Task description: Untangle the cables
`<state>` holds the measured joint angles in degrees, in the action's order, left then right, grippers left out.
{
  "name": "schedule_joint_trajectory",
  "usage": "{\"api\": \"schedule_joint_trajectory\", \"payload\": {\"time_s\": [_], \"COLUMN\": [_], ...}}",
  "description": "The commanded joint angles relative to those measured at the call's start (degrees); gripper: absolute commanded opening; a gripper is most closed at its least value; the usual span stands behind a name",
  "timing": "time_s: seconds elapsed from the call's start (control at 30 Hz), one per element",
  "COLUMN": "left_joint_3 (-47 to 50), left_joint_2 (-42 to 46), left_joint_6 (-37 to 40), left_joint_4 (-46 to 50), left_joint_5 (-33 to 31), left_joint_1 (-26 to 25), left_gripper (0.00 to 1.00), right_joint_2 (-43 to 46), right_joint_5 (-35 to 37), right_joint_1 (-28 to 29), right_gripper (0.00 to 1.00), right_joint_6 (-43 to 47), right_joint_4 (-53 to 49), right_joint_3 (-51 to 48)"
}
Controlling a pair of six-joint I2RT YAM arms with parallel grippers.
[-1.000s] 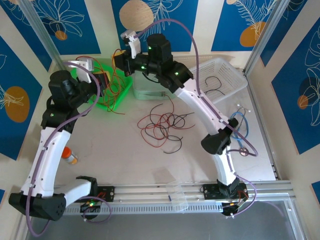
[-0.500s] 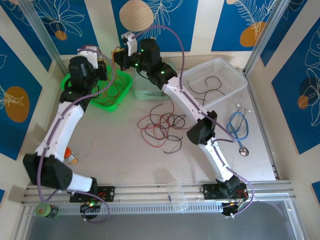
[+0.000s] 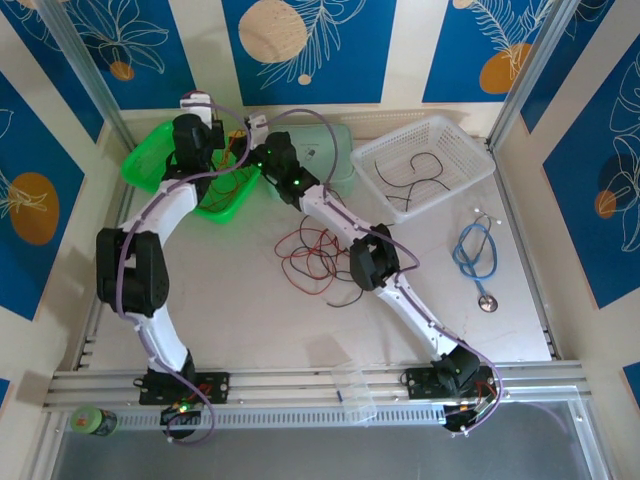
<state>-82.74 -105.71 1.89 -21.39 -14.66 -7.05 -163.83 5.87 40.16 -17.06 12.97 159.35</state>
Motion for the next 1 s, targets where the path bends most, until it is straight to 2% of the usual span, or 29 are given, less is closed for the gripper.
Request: {"api": "schedule_joint_trajectory", "payload": {"time_s": [0.0, 0.1, 0.2, 0.3, 0.33, 0.47, 0.57, 0.73, 0.97], "left_joint_3": [-2.8, -3.0, -5.5, -8.4, -9.2, -11.4, -13.2, -17.7, -30.5], "left_joint_2": [-3.8, -6.5, -8.8, -10.4, -10.7, -11.3, -11.7, -13.4, -20.7], "left_joint_6": [-0.1, -0.7, -0.9, -1.1, -1.3, -2.4, -2.9, -3.1, -3.6], "left_joint_4": [-4.5, -1.2, 6.6, 14.2, 16.4, 22.9, 26.7, 31.6, 39.0], "left_joint_5": [-2.0, -2.4, -3.1, -3.4, -3.6, -4.2, -5.0, -6.7, -13.1], "left_joint_1": [1.2, 1.7, 2.1, 2.7, 2.9, 4.2, 5.2, 6.6, 7.8], "left_gripper": [0.0, 0.0, 0.0, 0.0, 0.0, 0.0, 0.0, 0.0, 0.0], "right_joint_2": [0.4, 0.4, 0.6, 1.5, 2.0, 3.8, 5.0, 7.4, 13.1], "right_joint_5": [1.9, 0.7, -0.1, -0.3, -0.1, 0.8, 0.9, 0.0, 0.0], "right_joint_1": [0.6, 1.5, 2.6, 3.5, 3.7, 4.3, 4.2, 4.0, 4.4], "right_gripper": [0.0, 0.0, 0.0, 0.06, 0.11, 0.45, 0.65, 0.79, 0.85], "right_joint_6": [1.0, 3.3, 6.1, 7.7, 8.0, 8.5, 8.4, 9.6, 18.0], "right_joint_4": [4.5, 1.2, -3.9, -10.4, -13.0, -21.9, -26.5, -32.1, -44.7], "right_joint_3": [0.5, -0.8, -0.8, -0.7, -0.7, -1.0, -1.0, -1.0, -1.0]}}
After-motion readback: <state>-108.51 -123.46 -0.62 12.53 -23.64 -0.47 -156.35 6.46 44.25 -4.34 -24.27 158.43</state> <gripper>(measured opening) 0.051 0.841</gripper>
